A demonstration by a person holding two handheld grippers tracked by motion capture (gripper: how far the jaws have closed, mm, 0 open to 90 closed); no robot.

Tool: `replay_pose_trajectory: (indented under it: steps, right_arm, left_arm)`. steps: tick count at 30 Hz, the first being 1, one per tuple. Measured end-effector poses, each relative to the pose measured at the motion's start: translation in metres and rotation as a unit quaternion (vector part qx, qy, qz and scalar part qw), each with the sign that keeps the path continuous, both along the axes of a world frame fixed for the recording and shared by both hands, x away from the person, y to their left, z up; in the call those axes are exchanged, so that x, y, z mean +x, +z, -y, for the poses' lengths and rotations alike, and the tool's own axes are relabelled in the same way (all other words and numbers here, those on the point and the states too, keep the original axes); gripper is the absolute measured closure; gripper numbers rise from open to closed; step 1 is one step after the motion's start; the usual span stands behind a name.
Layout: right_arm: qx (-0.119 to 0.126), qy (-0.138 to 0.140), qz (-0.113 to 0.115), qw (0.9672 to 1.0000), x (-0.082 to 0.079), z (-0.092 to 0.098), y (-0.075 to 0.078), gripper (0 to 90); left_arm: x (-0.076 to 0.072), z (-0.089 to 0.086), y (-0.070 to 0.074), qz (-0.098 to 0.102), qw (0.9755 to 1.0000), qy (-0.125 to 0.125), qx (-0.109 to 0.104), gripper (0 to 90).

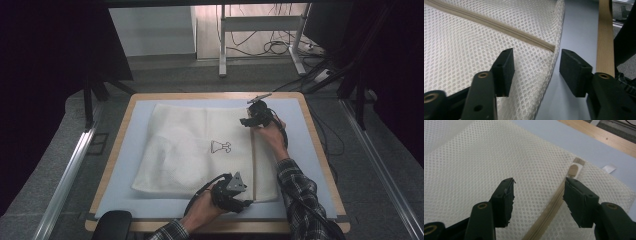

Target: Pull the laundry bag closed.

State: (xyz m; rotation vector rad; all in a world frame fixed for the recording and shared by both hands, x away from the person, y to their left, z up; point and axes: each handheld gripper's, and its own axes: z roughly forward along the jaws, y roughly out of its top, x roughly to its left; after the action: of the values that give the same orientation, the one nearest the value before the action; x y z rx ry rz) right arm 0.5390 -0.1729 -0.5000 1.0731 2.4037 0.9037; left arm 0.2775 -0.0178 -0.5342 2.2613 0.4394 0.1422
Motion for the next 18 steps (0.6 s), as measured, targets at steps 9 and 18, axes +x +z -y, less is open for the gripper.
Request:
replay_pose_trajectory:
  steps: [9, 18]
  right_arm:
    - [0.005, 0.01, 0.001, 0.9999, -0.009, 0.003, -0.003, 32.0]
    - [0.019, 0.022, 0.002, 0.9996, -0.022, 0.005, 0.003, 27.2]
  left_arm:
    - [0.0, 0.0, 0.0, 0.002, 1.0, 0.005, 0.005, 34.2]
    - [0.001, -0.004, 0.002, -0.005, 0.9999, 0.013, 0.005, 25.4]
